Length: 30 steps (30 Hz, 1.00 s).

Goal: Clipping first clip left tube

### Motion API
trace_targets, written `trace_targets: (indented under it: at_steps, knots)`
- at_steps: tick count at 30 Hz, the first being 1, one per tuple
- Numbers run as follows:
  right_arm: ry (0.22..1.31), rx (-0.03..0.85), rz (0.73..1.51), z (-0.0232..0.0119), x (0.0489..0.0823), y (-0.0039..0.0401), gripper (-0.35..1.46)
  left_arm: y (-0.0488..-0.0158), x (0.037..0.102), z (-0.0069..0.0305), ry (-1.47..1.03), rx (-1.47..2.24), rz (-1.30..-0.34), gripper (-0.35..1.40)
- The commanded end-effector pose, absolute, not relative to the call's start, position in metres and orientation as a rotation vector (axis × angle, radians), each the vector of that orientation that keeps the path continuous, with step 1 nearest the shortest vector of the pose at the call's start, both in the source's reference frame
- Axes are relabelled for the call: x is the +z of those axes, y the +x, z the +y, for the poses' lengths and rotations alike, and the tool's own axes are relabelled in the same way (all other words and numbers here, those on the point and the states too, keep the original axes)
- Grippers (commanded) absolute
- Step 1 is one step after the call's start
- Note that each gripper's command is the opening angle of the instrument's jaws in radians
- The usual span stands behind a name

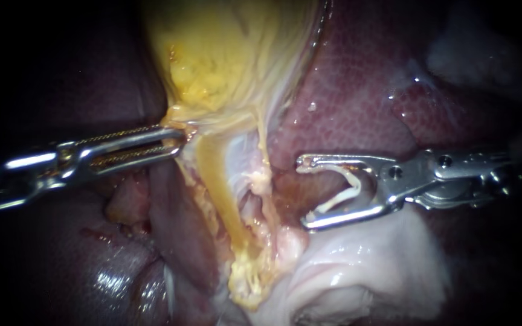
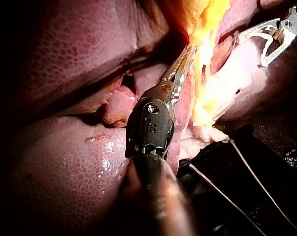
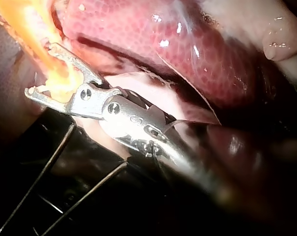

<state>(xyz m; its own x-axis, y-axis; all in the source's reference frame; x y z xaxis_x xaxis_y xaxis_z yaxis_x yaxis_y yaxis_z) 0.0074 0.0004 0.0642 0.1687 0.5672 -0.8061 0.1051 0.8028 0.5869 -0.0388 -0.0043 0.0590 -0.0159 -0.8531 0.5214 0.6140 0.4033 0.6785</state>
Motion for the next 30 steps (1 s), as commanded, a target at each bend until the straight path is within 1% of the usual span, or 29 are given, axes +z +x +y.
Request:
trace_targets:
  at_steps: [1, 5, 8, 11, 17, 21, 25, 30]
  knots:
    - [0.600, 0.361, 1.382, 0.0004, 0.0643, 0.0075, 0.60, -0.0387, 0.0589, -0.0041, 0.281, -1.190, -1.064, -0.35]
    - [0.609, 0.361, 1.385, -0.0003, 0.0649, 0.0081, 0.60, -0.0386, 0.0589, -0.0041, 0.282, -1.190, -1.064, -0.35]
    - [0.624, 0.366, 1.390, -0.0013, 0.0661, 0.0092, 0.60, -0.0386, 0.0589, -0.0041, 0.281, -1.190, -1.067, -0.35]
    - [0.647, 0.369, 1.396, -0.0025, 0.0677, 0.0106, 0.60, -0.0386, 0.0589, -0.0041, 0.281, -1.190, -1.067, -0.35]
    - [0.681, 0.375, 1.359, -0.0045, 0.0719, 0.0132, 0.60, -0.0387, 0.0587, -0.0041, 0.281, -1.191, -1.067, -0.35]
    - [0.700, 0.384, 1.345, -0.0051, 0.0745, 0.0142, 0.60, -0.0388, 0.0586, -0.0042, 0.281, -1.191, -1.067, -0.35]
    - [0.705, 0.385, 1.314, -0.0056, 0.0769, 0.0150, 0.60, -0.0388, 0.0586, -0.0042, 0.280, -1.191, -1.067, -0.35]
    - [0.719, 0.388, 1.305, -0.0058, 0.0787, 0.0157, 0.60, -0.0390, 0.0583, -0.0043, 0.280, -1.191, -1.067, -0.35]
